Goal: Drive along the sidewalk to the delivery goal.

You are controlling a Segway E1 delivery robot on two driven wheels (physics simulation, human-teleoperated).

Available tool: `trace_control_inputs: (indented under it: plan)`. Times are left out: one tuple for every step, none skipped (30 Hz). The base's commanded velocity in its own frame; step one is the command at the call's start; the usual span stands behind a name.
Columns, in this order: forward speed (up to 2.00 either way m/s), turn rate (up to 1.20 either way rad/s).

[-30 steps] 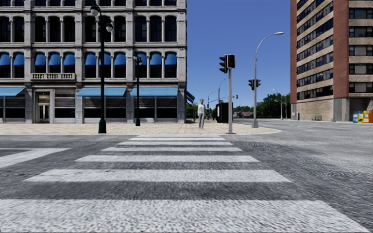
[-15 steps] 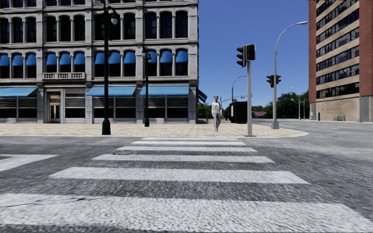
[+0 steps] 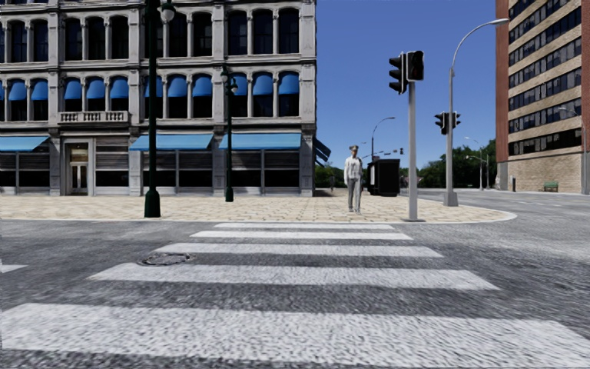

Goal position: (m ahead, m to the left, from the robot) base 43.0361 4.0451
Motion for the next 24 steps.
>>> trace_control_inputs:
  plan:
    - [2.0,0.0]
    - [2.0,0.0]
    - [2.0,0.0]
    - [2.0,0.0]
    - [2.0,0.0]
    - [2.0,0.0]
    - [2.0,0.0]
    - [2.0,0.0]
    - [2.0,0.0]
    - [2.0,0.0]
    - [2.0,0.0]
    - [2.0,0.0]
    - [2.0,0.0]
    - [2.0,0.0]
    - [2.0,0.0]
    - [2.0,0.0]
    - [2.0,0.0]
    - [2.0,0.0]
    - [2.0,0.0]
    - [2.0,0.0]
    - [2.0,0.0]
    - [2.0,0.0]
    - [2.0,0.0]
    - [2.0,0.0]
